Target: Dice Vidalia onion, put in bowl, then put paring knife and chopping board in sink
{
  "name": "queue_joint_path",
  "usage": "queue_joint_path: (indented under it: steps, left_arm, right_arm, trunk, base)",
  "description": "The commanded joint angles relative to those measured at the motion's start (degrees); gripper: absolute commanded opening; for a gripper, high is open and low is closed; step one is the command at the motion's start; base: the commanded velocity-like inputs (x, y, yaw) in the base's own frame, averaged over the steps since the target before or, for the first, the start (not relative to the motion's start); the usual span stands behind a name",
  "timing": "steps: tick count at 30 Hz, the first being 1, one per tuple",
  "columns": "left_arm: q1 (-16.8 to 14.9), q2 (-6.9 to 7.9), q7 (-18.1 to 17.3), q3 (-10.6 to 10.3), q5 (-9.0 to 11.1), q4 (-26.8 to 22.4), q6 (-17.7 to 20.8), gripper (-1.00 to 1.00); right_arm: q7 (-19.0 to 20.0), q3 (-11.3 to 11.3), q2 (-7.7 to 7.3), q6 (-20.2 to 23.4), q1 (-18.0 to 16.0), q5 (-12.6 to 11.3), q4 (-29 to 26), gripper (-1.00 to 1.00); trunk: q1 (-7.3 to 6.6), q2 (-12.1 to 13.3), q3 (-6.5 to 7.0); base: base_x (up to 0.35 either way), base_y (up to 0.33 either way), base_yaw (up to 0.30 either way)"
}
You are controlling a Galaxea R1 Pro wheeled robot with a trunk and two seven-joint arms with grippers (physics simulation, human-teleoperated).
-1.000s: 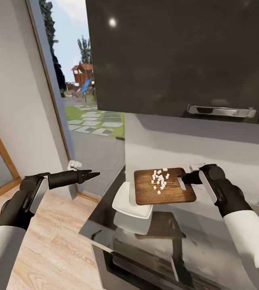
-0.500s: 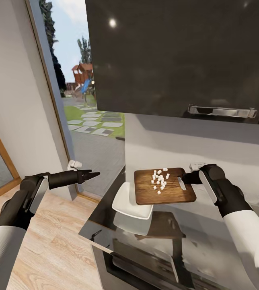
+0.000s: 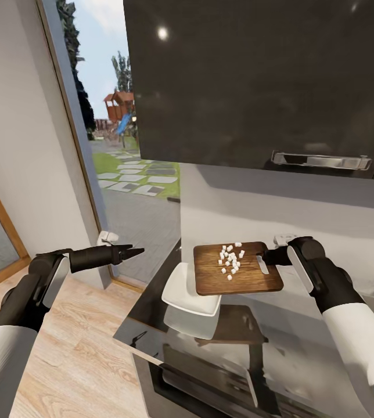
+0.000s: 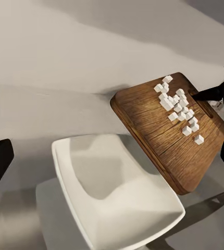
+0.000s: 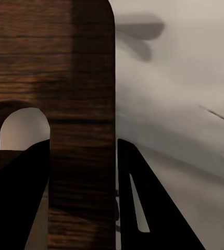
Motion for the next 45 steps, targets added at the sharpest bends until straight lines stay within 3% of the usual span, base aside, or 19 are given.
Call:
queue_joint_path:
  steps: [1, 45]
  left_arm:
    - [-0.06, 0.01, -0.05, 0.01, 0.25, 0.00, 0.37, 1.00]
    - [-0.06, -0.07, 0.04, 0.01, 0.25, 0.00, 0.37, 1.00]
  right_arm:
    - [0.17, 0.12, -0.06, 0.22, -0.07, 0.06, -0.04, -1.00]
    - [-0.09, 0.19, -0.06, -0.09, -0.07, 0.13, -0.04, -1.00]
  trunk:
    - [0.04, -0.14, -0.14]
    - [0.04, -0.14, -0.14]
  base:
    - [0.000, 0.000, 0.000]
    - [0.000, 0.000, 0.000]
